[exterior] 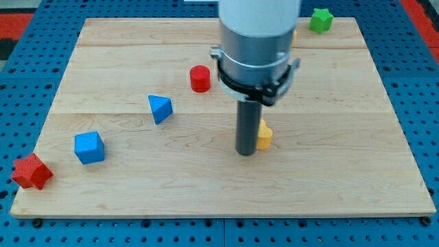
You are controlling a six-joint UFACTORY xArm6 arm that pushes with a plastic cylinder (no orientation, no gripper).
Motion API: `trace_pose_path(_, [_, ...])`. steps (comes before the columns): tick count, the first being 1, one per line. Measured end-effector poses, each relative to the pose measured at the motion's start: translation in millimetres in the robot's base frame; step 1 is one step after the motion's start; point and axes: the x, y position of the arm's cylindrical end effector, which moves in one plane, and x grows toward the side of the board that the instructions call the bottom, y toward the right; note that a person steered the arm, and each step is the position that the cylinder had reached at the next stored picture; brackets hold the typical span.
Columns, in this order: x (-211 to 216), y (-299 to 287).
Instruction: Move the yellow hexagon to the top center of the board
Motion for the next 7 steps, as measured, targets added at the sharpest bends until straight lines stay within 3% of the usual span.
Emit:
trace_pose_path(1, [-8.5, 20.0])
trace_pose_path(6, [-206.1, 30.2])
trace_pose_path(7, [-220.3, 45.9])
